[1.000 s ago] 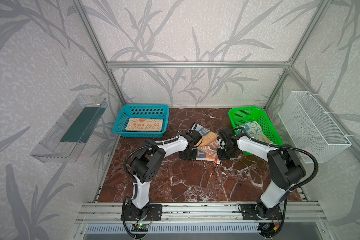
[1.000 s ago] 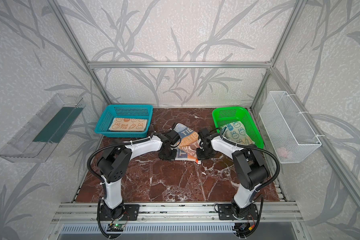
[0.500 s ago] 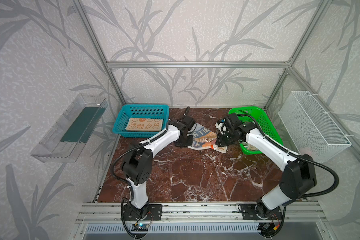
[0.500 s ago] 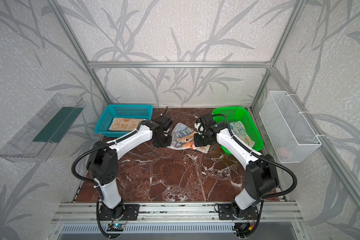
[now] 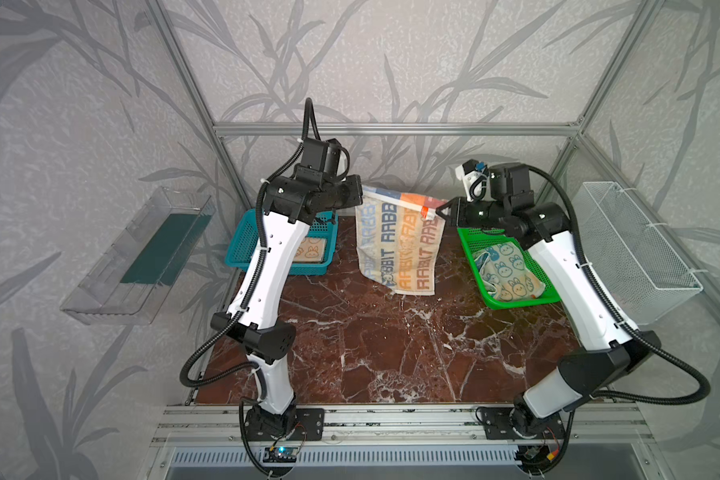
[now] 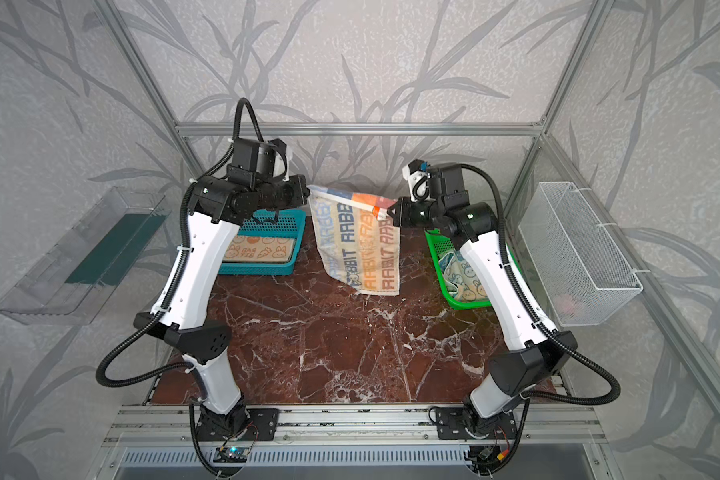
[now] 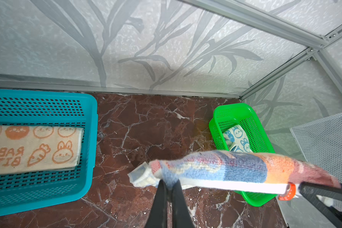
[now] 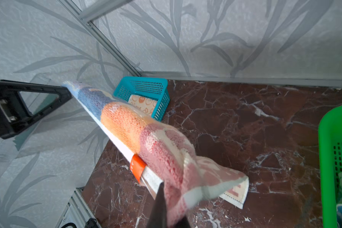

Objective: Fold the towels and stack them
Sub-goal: 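Lift the striped towel high with both grippers, stretching it open, then lower the stretched towel and lay it flat on the table with both grippers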

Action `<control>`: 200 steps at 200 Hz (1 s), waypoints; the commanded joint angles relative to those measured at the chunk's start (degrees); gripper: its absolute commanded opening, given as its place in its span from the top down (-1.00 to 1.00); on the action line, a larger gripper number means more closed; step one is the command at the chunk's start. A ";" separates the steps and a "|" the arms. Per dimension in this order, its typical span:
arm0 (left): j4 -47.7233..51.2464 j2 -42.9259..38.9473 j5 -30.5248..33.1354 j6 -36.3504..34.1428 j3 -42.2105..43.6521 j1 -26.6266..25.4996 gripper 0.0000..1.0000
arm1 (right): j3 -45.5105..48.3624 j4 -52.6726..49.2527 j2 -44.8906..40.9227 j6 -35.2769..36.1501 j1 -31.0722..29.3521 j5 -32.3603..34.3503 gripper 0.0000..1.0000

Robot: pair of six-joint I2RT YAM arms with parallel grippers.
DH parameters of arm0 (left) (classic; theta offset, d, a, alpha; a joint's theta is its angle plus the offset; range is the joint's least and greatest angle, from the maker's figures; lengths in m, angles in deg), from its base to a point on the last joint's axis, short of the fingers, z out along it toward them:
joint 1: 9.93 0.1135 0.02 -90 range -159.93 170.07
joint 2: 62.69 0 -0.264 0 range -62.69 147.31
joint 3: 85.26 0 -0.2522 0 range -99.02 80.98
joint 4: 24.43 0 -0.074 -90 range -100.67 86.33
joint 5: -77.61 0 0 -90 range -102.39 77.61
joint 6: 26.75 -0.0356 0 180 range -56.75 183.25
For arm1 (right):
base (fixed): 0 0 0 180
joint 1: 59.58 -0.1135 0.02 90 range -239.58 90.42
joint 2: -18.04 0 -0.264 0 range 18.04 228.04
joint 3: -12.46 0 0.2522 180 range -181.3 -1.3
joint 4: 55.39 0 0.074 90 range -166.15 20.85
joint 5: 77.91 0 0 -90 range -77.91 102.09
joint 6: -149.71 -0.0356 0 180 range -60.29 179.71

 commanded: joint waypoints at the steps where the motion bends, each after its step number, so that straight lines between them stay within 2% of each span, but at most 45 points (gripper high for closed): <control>1: 4.12 -1.37 1.08 -0.47 -2.40 0.80 1.00 | -4.16 -4.37 0.91 0.16 0.43 -2.22 1.00; 56: -5.93 -20.88 1.59 0.88 15.86 -1.03 1.00 | 2.33 -3.26 -10.72 2.28 0.32 -7.46 1.00; 86: -6.29 -28.99 3.01 2.20 20.11 -4.86 1.00 | 4.97 -3.34 -17.10 3.17 0.32 -12.36 1.00; 105: -5.29 -31.75 3.32 4.34 19.45 -7.19 1.00 | 4.86 -3.47 -19.85 3.07 0.32 -15.87 1.00; 129: -3.28 -32.04 3.66 7.76 15.61 -7.73 1.00 | 3.61 -4.30 -20.73 0.80 0.56 -16.32 1.00; 154: -1.27 -29.40 7.42 9.14 12.75 -7.32 1.00 | 1.37 -8.84 -16.04 -3.00 3.40 -15.26 1.00; 172: -2.87 -26.50 7.82 8.29 15.23 -5.24 1.00 | 4.24 -8.40 -12.08 -3.88 5.88 -14.64 1.00; 200: -8.43 -19.82 2.14 7.86 22.92 -0.36 1.00 | 7.86 -5.47 -3.71 -3.70 8.98 -13.52 1.00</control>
